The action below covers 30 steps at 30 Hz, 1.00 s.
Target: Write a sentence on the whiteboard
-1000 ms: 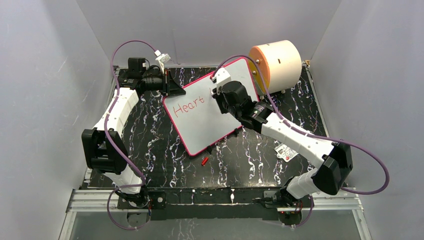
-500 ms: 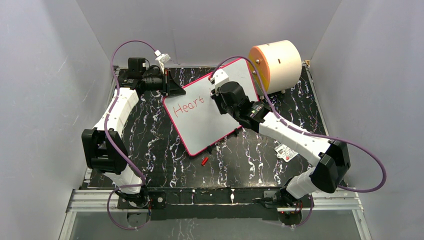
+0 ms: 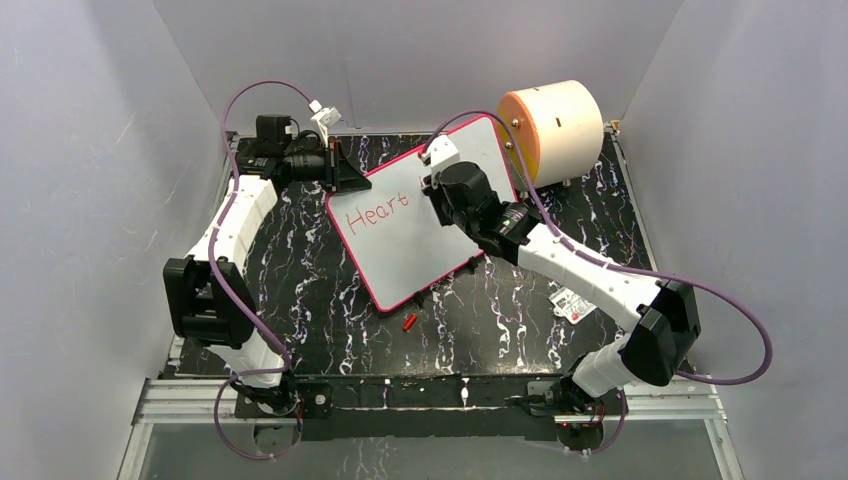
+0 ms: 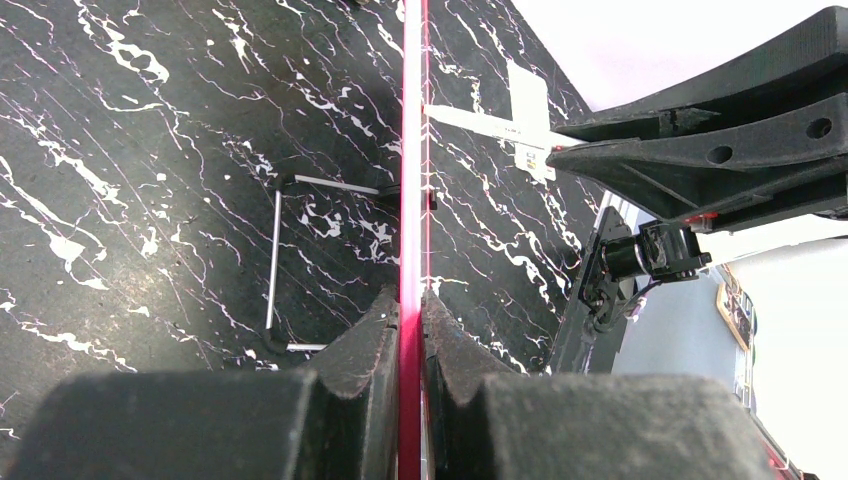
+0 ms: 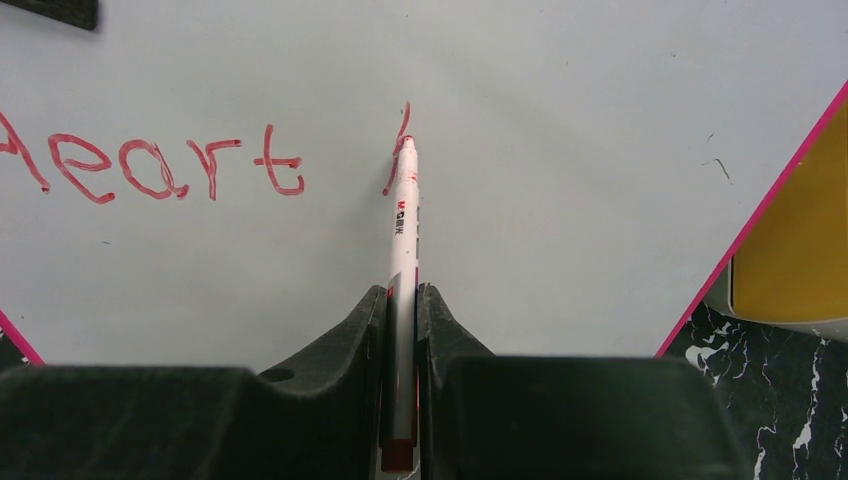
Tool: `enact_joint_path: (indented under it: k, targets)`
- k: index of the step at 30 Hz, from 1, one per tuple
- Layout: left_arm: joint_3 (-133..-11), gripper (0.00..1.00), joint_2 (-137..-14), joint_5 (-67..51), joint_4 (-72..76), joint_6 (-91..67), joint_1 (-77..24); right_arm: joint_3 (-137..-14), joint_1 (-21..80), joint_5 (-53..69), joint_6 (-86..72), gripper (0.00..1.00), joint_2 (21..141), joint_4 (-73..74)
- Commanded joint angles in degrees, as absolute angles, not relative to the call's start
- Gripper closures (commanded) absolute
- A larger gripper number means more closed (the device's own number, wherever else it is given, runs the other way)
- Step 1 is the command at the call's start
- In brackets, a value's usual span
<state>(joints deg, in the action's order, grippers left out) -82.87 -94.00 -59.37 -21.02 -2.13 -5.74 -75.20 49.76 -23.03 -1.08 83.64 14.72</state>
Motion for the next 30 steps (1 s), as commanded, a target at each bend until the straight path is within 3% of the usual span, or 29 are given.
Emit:
enact_joint_path:
  k: [1, 30]
  targets:
    - [-81.4, 1.0, -93.3, -60.1, -24.5, -1.5, -6.4, -75.7, 49.0, -25.1, -1.0, 1.0, 84.1, 12.6]
    - [-81.5, 1.0, -93.5, -59.9, -24.5, -1.5, -6.4, -76.2, 48.7, -21.1, -2.8, 1.0, 84.0, 19.3]
